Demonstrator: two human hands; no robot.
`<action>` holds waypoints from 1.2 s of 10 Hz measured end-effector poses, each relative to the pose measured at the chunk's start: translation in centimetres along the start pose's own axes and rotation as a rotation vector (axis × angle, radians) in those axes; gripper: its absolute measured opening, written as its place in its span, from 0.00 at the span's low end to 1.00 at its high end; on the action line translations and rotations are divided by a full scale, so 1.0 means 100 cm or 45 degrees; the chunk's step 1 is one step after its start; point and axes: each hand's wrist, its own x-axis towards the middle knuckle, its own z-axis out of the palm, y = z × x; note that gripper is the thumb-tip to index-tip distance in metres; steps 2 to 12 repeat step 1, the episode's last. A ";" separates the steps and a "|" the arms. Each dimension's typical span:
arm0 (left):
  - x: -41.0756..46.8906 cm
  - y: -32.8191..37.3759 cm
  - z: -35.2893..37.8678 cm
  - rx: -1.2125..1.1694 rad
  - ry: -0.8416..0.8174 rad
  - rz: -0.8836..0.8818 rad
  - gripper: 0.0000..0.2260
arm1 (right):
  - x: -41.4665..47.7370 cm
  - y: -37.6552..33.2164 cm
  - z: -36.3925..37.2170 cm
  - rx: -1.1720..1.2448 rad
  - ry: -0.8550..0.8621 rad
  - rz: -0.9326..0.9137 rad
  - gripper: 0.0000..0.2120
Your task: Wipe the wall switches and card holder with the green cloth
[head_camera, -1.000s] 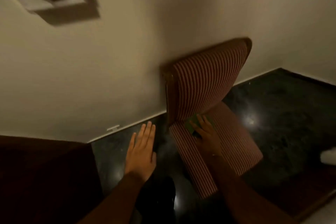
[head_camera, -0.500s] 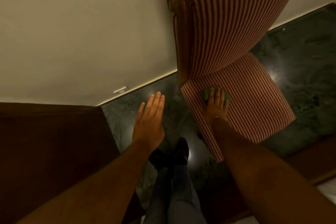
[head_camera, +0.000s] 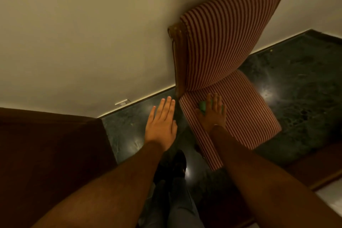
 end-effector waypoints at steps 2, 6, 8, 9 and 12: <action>-0.006 0.006 -0.014 0.019 0.059 0.023 0.35 | -0.013 -0.004 -0.015 -0.056 0.125 -0.080 0.37; -0.006 0.006 -0.014 0.019 0.059 0.023 0.35 | -0.013 -0.004 -0.015 -0.056 0.125 -0.080 0.37; -0.006 0.006 -0.014 0.019 0.059 0.023 0.35 | -0.013 -0.004 -0.015 -0.056 0.125 -0.080 0.37; -0.006 0.006 -0.014 0.019 0.059 0.023 0.35 | -0.013 -0.004 -0.015 -0.056 0.125 -0.080 0.37; -0.006 0.006 -0.014 0.019 0.059 0.023 0.35 | -0.013 -0.004 -0.015 -0.056 0.125 -0.080 0.37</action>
